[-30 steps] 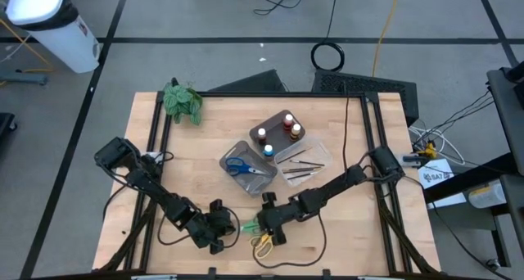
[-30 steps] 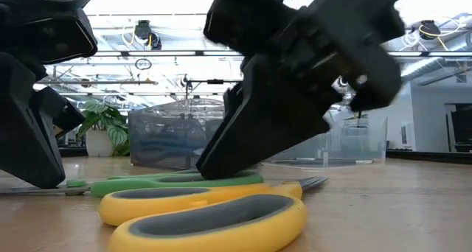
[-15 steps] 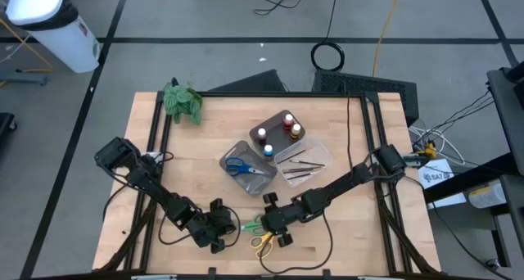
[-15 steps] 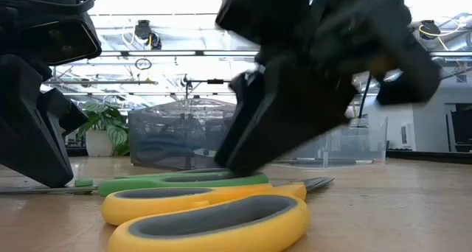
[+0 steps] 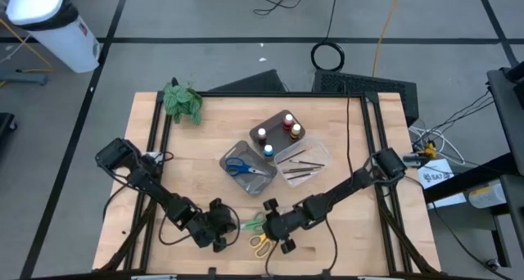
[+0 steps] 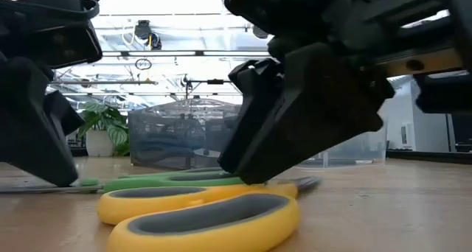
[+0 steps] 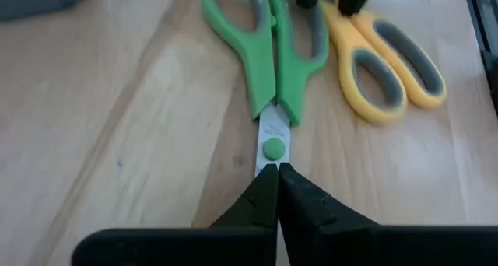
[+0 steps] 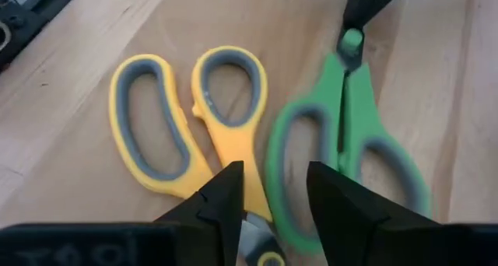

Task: Pick & Place Paint Supplies
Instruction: Put the green scissors into the bottom black bin

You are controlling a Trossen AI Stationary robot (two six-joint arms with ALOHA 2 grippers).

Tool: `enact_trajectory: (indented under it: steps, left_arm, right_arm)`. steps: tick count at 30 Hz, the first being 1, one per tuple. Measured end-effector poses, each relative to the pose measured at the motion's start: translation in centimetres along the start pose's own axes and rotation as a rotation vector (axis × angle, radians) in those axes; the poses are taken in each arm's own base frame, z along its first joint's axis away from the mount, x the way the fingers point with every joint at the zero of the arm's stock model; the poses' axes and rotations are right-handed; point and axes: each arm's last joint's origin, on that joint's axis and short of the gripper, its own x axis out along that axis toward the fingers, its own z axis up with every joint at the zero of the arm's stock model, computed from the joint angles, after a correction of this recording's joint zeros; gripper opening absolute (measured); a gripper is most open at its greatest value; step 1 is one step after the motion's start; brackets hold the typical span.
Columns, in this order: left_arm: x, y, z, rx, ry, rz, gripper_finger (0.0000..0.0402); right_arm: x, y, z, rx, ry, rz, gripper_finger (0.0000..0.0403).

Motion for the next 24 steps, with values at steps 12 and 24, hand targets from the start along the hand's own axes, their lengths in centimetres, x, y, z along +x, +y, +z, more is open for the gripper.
enact_trajectory:
  steps: [12, 24]
  left_arm:
    - [2.3, -0.9, -0.2, -0.036, -0.097, -0.109, 0.0016]
    - [2.5, -0.2, 0.3, -0.112, -0.076, -0.078, 0.0011]
  right_arm:
    - [-0.3, -0.7, -0.1, 0.025, 0.032, -0.060, 0.0107]
    - [-2.1, 0.7, 0.0, -0.013, 0.092, -0.033, 0.0103]
